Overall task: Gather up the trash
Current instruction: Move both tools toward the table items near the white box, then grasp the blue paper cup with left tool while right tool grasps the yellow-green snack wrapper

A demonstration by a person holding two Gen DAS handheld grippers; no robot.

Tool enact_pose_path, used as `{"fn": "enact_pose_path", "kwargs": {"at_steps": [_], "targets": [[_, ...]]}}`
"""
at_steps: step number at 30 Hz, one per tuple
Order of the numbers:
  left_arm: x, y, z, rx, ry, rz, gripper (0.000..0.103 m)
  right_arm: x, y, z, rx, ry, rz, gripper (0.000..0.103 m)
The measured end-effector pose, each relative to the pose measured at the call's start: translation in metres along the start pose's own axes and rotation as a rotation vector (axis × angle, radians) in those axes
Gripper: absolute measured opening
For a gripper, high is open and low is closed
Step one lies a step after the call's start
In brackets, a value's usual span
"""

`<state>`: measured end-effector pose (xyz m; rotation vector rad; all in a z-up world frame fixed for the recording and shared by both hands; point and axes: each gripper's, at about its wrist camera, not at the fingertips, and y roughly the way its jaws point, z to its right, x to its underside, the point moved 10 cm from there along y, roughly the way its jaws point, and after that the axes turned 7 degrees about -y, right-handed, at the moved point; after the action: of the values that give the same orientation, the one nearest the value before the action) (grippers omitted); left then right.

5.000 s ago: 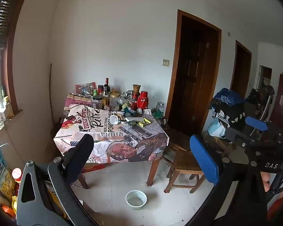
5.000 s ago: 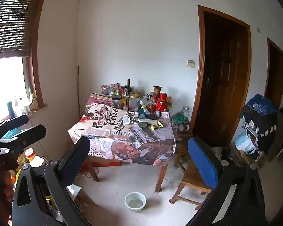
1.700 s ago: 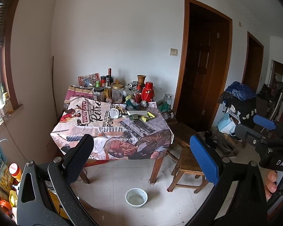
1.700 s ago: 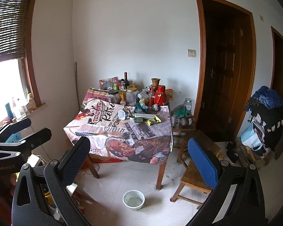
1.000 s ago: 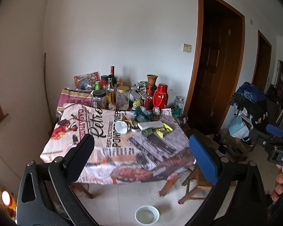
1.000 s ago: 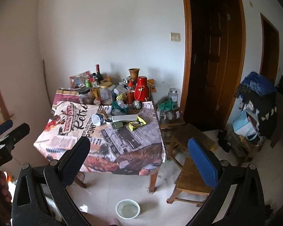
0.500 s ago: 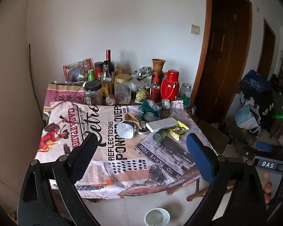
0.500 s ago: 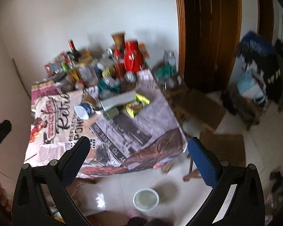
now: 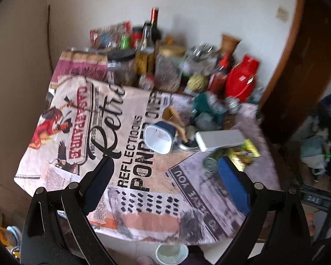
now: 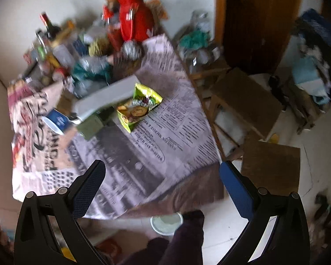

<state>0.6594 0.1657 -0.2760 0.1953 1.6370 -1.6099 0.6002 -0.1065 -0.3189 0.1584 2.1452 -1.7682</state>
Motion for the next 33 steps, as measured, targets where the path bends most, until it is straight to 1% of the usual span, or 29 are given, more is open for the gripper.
{"fn": "enact_pose_path", "kwargs": {"at_steps": [1,4,5,7,9,11,12,15,16,17,19,21,23,24,25,26,27,28,29,30,31,32,33], "targets": [[0.000,0.013,0.000,-0.025,-0.009,-0.017,0.096,-0.004,0.010,0.001,-0.027,-0.008,-0.028,0.103],[-0.002,0.048,0.002,-0.065,-0.059,-0.023,0.096,-0.019,0.038,0.004,-0.087,-0.023,-0.091,0.101],[-0.001,0.057,0.004,-0.070,-0.064,-0.035,0.096,-0.022,0.047,0.005,-0.090,-0.020,-0.128,0.101],[0.001,0.082,0.006,-0.081,-0.082,-0.072,0.096,-0.031,0.067,0.004,-0.125,-0.014,-0.167,0.101],[0.002,0.099,0.006,-0.080,-0.111,-0.094,0.094,-0.038,0.083,0.002,-0.156,0.006,-0.198,0.101],[0.002,0.116,0.002,-0.076,-0.152,-0.120,0.086,-0.047,0.095,-0.002,-0.178,0.022,-0.221,0.100],[0.002,0.123,0.000,-0.073,-0.172,-0.132,0.085,-0.051,0.100,-0.004,-0.184,0.025,-0.229,0.099],[0.002,0.137,-0.004,-0.055,-0.217,-0.154,0.076,-0.062,0.111,-0.011,-0.192,0.053,-0.231,0.096],[0.002,0.143,-0.003,-0.042,-0.222,-0.174,0.069,-0.065,0.114,-0.011,-0.194,0.072,-0.231,0.094],[0.002,0.148,-0.002,-0.029,-0.226,-0.189,0.063,-0.068,0.117,-0.012,-0.198,0.097,-0.230,0.089],[0.001,0.154,-0.001,-0.015,-0.228,-0.201,0.054,-0.072,0.119,-0.013,-0.206,0.138,-0.230,0.086],[0.000,0.157,0.001,-0.007,-0.230,-0.204,0.049,-0.076,0.120,-0.018,-0.202,0.143,-0.218,0.079],[-0.002,0.160,0.002,0.002,-0.231,-0.205,0.037,-0.077,0.118,-0.021,-0.183,0.128,-0.212,0.072],[-0.003,0.161,0.003,0.009,-0.233,-0.206,0.034,-0.076,0.117,-0.023,-0.165,0.103,-0.207,0.068],[-0.004,0.163,0.004,0.017,-0.231,-0.209,0.029,-0.075,0.118,-0.024,-0.147,0.073,-0.204,0.065],[-0.004,0.164,0.006,0.023,-0.219,-0.215,0.023,-0.076,0.118,-0.026,-0.137,0.045,-0.200,0.055],[-0.003,0.166,0.008,0.023,-0.199,-0.224,0.020,-0.074,0.116,-0.029,-0.132,0.016,-0.194,0.050],[-0.003,0.168,0.009,0.019,-0.183,-0.231,0.010,-0.076,0.118,-0.032,-0.149,0.015,-0.195,0.045],[-0.002,0.169,0.010,0.014,-0.164,-0.240,0.007,-0.075,0.116,-0.033,-0.163,0.026,-0.196,0.038],[-0.001,0.168,0.010,0.013,-0.158,-0.242,0.005,-0.074,0.115,-0.034,-0.176,0.037,-0.195,0.029],[-0.001,0.167,0.010,0.016,-0.155,-0.242,0.005,-0.072,0.112,-0.036,-0.190,0.042,-0.190,0.026],[-0.001,0.164,0.010,0.027,-0.152,-0.240,0.005,-0.071,0.110,-0.037,-0.192,0.036,-0.185,0.017],[-0.001,0.161,0.010,0.034,-0.149,-0.237,0.005,-0.072,0.107,-0.037,-0.190,0.028,-0.176,0.007]]}}
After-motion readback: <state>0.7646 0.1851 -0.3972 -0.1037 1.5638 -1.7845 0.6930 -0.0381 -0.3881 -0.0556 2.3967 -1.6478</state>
